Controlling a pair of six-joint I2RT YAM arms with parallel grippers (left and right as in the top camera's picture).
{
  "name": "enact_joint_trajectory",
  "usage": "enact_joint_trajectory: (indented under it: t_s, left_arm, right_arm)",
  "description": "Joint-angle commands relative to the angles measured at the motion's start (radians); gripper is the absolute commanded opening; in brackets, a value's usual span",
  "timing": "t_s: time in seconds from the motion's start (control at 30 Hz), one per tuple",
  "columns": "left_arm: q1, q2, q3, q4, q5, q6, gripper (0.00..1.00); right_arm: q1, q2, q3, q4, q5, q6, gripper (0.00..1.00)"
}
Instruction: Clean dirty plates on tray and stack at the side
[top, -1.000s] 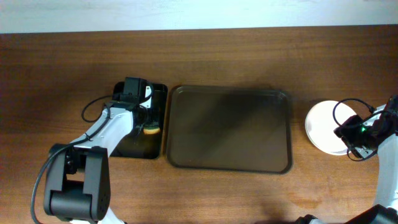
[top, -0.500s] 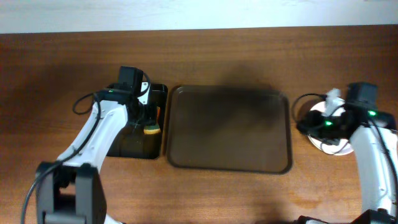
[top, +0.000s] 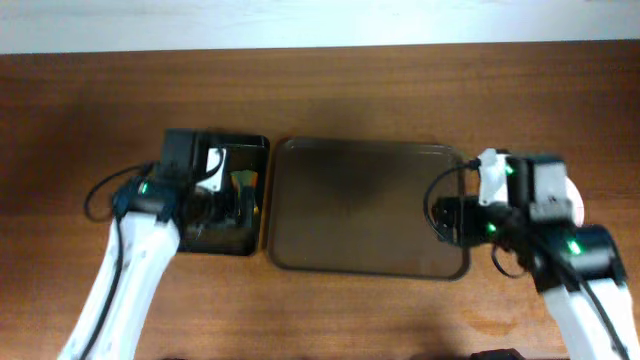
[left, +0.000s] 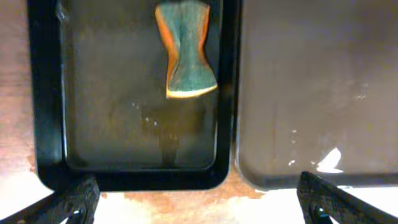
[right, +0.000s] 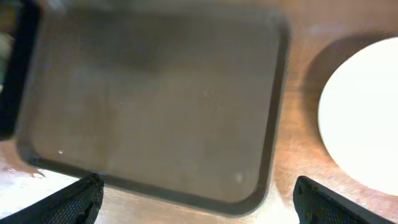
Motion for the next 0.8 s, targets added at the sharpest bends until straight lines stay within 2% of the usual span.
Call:
enact_joint_trajectory:
  t_s: [0.0, 0.1, 0.23, 0.6, 0.77]
  left_arm:
    - [0.002, -0.208, -0.114, 0.062, 0.011, 0.005, 1.00]
    - [0.002, -0.417, -0.213, 0.123, 0.012, 0.005, 1.00]
    - [0.002, -0.515, -0.220, 0.120, 0.011, 0.005, 1.00]
    - [0.002, -0.525, -0.220, 0.119, 0.011, 0.005, 1.00]
    - [0.002, -0.525, -0.220, 0.120, 0.011, 0.005, 1.00]
  right_arm:
    - [0.005, -0.134, 0.016, -0.017, 0.013, 0.007, 0.98]
    - [0.005, -0.281, 0.016, -0.079, 0.013, 0.007, 0.99]
    - [0.005, -0.340, 0.016, -0.097, 0.013, 0.007, 0.98]
    - [0.005, -0.342, 0.016, -0.127, 0.021, 0.001, 0.98]
    - [0.005, -0.418, 0.014, -0.090, 0.066, -0.004, 0.98]
